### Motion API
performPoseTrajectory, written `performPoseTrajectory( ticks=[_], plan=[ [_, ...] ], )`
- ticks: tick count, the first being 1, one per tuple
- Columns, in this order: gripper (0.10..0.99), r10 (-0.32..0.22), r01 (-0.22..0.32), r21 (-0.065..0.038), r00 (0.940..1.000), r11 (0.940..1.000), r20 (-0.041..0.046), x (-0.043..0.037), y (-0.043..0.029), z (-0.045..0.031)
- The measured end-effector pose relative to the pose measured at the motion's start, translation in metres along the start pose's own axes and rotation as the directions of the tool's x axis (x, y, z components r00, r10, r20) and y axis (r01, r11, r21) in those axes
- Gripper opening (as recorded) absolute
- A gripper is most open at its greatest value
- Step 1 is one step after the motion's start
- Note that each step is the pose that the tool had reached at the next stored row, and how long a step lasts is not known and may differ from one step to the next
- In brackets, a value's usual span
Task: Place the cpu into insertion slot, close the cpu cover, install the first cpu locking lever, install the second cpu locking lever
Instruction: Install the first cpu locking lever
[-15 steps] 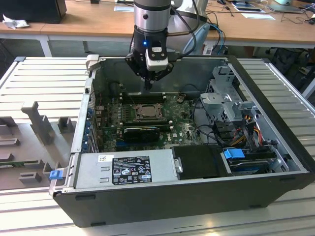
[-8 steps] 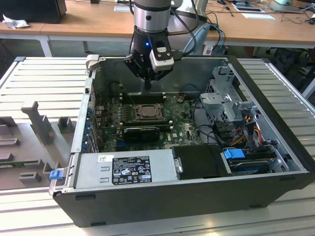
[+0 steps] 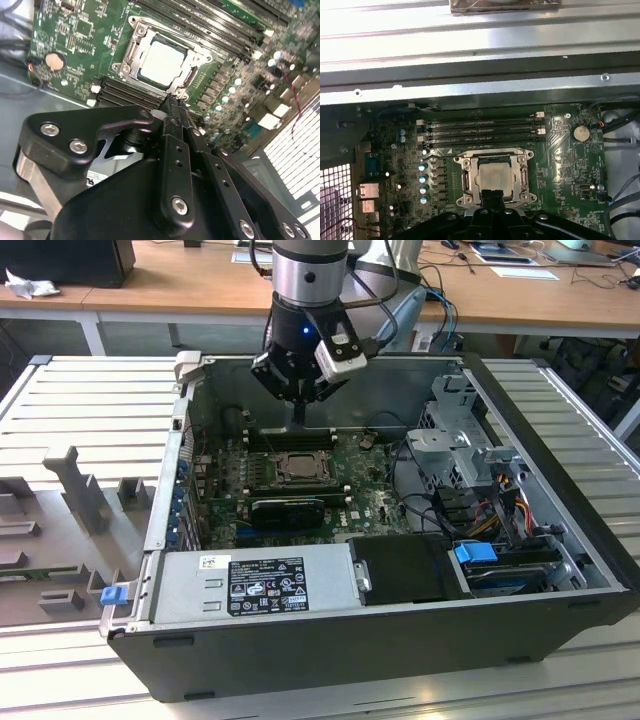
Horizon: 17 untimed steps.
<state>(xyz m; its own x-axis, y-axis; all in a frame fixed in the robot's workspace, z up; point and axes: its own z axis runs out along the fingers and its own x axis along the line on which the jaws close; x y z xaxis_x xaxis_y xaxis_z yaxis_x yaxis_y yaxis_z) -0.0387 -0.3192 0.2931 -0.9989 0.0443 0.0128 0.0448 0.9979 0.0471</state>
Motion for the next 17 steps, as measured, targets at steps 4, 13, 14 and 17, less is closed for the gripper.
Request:
performPoseTrajectory(
  ticks=[4,13,14,17],
  plan=[
    [0.106,-0.085,0.085,0.001,0.9963,0.9963,-0.0023,0.0000,0.0000,0.0002],
    [0.106,-0.137,0.137,0.002,0.9906,0.9906,0.0088,0.0195,-0.0009,0.0013],
    [0.106,-0.137,0.137,0.002,0.9906,0.9906,0.0096,0.0208,-0.0009,0.0014],
    [0.106,-0.137,0.137,0.002,0.9905,0.9906,0.0107,0.0235,-0.0011,0.0015]
  ],
)
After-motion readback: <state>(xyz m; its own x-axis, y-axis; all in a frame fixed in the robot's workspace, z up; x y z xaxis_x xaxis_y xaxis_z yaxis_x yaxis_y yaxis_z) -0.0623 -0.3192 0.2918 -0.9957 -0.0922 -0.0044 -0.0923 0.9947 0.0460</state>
